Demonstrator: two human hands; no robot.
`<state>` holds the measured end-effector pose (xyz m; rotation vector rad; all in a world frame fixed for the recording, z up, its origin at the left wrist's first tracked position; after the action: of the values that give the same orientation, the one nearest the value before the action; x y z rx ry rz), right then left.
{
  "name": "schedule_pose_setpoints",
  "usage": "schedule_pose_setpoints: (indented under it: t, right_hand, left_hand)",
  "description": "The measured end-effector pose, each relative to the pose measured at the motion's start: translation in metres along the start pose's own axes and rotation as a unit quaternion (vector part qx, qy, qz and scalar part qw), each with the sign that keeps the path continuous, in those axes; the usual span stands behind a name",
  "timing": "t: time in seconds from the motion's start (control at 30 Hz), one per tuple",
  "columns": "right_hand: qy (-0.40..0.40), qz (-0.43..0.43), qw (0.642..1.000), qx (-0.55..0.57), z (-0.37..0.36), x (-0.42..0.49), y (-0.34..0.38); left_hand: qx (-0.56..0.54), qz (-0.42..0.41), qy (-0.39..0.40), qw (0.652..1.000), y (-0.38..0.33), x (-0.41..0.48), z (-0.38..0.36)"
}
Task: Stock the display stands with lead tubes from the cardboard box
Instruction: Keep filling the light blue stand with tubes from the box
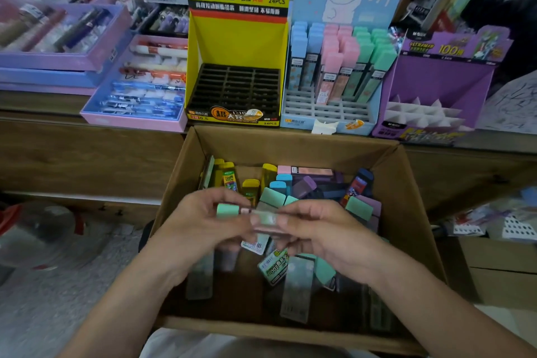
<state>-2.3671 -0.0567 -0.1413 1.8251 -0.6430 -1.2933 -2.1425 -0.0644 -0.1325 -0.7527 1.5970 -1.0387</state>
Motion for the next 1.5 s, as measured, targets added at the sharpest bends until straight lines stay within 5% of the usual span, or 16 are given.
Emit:
schedule_pose_setpoints:
  t: [0.1,0.23,0.3,0.4,0.53,0.67,0.93,1.1,1.5]
  right_hand:
    - [-0.01,-0.018,0.993,0.12,0.001,0.0,0.007]
    - [0.036,-0.029,0.988,0.145,-0.008,-0.001,0.011]
    - [0.032,-0.023,0.995,0.096,-0.01,-0.001,0.011]
    - [-0.08,0.017,0.992,-0.093,0.002,0.003,0.014]
    - [-0.223,0.051,0.878,-0.42,0.037,0.017,0.026]
    - [-0.261,0.063,0.778,-0.567,0.057,0.042,0.029]
    - [-0.216,0.042,0.724,-0.654,0.064,0.065,0.013]
    - [-0.247,0.018,0.715,-0.654,0.066,0.066,0.014]
    - [-0.279,0.014,0.804,-0.524,0.067,0.06,0.02]
  left_hand:
    - [-0.118,-0.013,-0.057,0.991,-0.004,0.006,-0.012]
    - [-0.189,0.034,-0.061,0.98,0.002,0.014,-0.039]
    - [-0.186,0.042,-0.064,0.979,0.001,0.019,-0.044]
    - [-0.206,0.039,-0.078,0.975,-0.006,0.027,-0.041]
    - [-0.197,0.033,-0.082,0.976,-0.019,0.035,-0.038]
    - [-0.214,0.049,-0.107,0.97,-0.018,0.038,-0.036]
    - [-0.229,0.066,-0.1,0.966,-0.004,0.037,-0.031]
    - [-0.234,0.069,-0.081,0.966,-0.002,0.039,-0.032]
    - [-0.237,0.092,-0.06,0.965,0.002,0.041,-0.034]
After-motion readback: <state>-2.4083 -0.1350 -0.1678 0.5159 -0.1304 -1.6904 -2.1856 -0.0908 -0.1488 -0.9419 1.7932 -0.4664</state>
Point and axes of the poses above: each hand's wrist, its own x-axis towards the middle knuckle, its own z-axis out of the back of the hand, y = z × x, the point moved 1 cm from there along x, towards the middle knuckle, and after that the axes turned 4 degrees about -x, right-handed, at the moved point
